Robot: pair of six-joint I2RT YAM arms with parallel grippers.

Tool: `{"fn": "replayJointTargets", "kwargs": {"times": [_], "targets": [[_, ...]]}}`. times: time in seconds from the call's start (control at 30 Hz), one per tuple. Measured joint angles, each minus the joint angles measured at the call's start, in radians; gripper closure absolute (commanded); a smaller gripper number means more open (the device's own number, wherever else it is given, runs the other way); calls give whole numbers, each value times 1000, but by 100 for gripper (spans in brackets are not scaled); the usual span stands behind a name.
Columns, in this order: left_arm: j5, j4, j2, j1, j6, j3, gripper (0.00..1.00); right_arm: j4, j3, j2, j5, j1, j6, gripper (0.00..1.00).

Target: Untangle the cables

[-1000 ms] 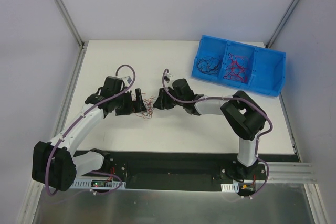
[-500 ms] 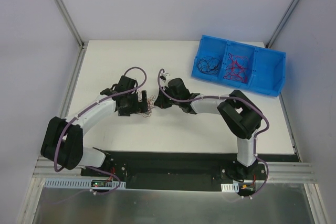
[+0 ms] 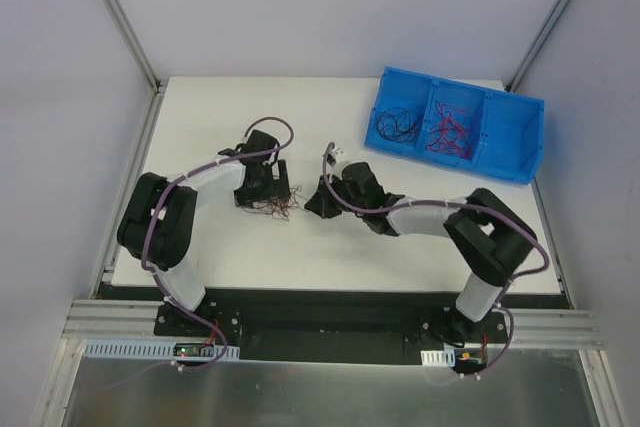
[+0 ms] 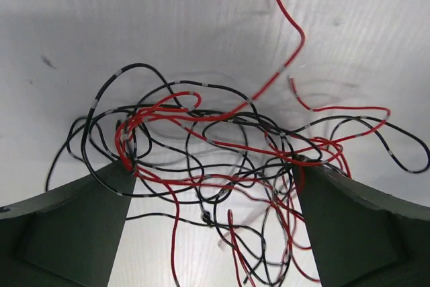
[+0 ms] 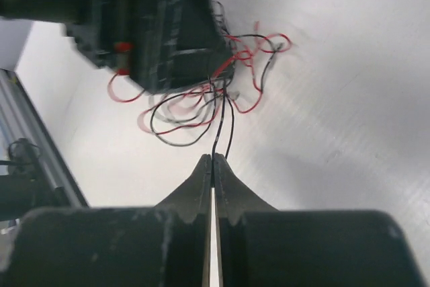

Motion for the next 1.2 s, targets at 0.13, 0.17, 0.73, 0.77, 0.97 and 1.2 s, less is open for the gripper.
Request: {"fn": "replayJointTargets", "kwargs": {"times": [0.13,0.17,0.73,0.77,0.97,1.2], "targets": [[-10,16,19,2,-18,18,1,-11,-84,-196,20,0,10,100],[-10,19,21,5,-22,21,1,-21,-94,-256,27,0,13,100],[26,124,-36,87,-55,-56,1,-937,403,-1198,445,2,-160,100],[34,124,-43,87,-58,-63,1,-980,428,-1210,467,2,-172,100],[59,127,-59,105,-61,-81,1,-1205,540,-1203,550,2,-237,100],[54,135,-76,187,-58,-101,1,-1305,780,-1244,650,2,-325,99]]}}
